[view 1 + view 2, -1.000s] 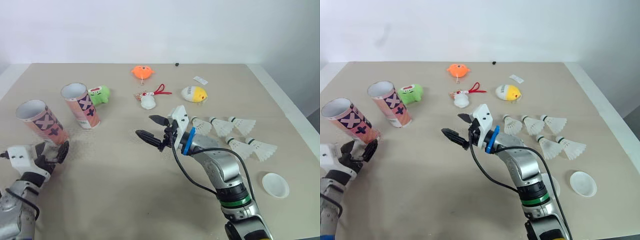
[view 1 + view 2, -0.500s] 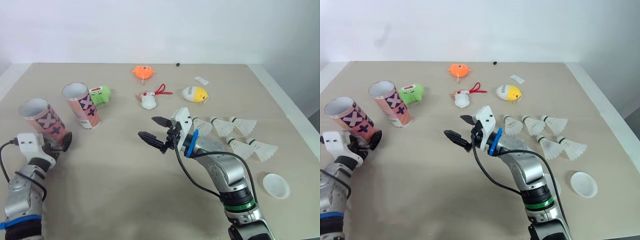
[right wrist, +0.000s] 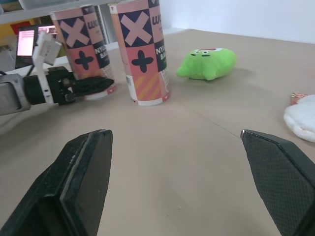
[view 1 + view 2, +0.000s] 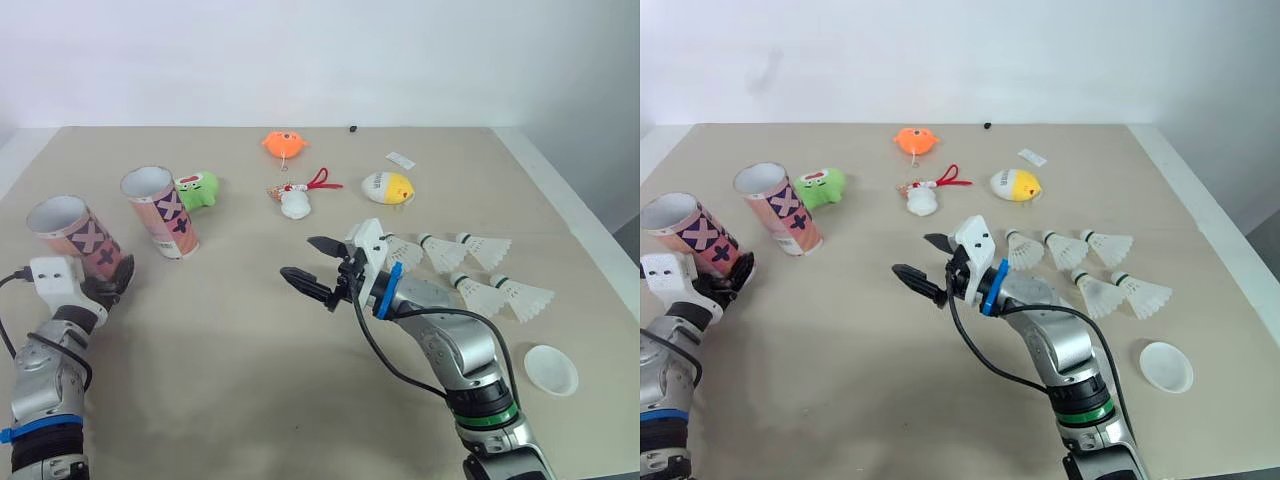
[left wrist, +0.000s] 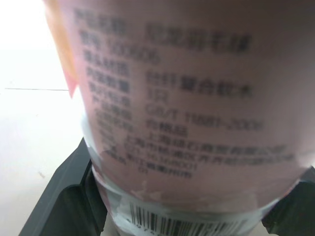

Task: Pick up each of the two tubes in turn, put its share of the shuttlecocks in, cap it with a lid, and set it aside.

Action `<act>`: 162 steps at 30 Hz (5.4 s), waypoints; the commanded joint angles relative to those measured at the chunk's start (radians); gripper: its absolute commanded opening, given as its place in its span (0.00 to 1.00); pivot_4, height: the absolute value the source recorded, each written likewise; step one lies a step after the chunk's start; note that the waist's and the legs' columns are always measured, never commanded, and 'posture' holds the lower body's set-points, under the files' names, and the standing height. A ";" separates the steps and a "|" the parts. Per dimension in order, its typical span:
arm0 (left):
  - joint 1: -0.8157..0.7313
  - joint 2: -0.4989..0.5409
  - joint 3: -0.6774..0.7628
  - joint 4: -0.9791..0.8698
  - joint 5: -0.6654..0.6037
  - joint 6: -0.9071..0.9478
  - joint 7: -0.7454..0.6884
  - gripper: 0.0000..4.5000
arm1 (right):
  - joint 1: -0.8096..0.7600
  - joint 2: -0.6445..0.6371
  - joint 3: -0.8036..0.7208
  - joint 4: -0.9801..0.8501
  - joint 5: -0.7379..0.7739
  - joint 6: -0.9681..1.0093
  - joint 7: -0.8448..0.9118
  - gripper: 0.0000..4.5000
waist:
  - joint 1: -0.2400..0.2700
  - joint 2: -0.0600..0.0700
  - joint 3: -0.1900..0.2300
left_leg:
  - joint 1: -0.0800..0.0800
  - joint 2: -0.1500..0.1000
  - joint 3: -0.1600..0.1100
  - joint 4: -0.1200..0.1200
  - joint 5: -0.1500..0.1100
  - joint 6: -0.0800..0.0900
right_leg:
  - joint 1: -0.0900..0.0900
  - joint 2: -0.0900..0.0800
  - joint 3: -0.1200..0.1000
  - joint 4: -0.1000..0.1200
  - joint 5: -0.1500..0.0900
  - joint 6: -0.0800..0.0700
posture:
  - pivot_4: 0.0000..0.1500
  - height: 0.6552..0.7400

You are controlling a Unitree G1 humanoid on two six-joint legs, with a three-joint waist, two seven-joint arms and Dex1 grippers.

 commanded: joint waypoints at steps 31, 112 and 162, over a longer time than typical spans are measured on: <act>-0.163 0.667 -0.615 -0.323 0.188 0.137 -0.968 0.68 | 0.760 -0.437 -0.574 -0.782 0.567 0.309 -0.167 1.00 | 0.005 0.007 0.002 | 0.001 0.000 0.001 -0.001 0.000 0.002 | 0.002 0.005 0.005 0.000 -0.005 0.001 | 1.00 0.91; -0.335 0.599 -0.791 -0.365 0.209 0.361 -1.203 0.68 | -0.209 -0.487 0.170 -0.210 -0.159 -0.336 0.477 0.01 | 0.000 0.010 -0.001 | 0.006 -0.001 0.001 0.003 0.004 0.011 | -0.001 0.019 0.026 0.013 -0.003 -0.003 | 1.00 0.91; -0.406 0.491 -0.802 -0.458 0.180 0.476 -1.182 0.68 | 0.092 -0.276 -0.243 -0.152 -0.062 0.333 -0.224 0.81 | 0.026 0.011 0.000 | 0.000 -0.009 0.000 0.006 0.006 0.011 | -0.004 0.015 0.030 0.014 -0.003 0.002 | 1.00 0.91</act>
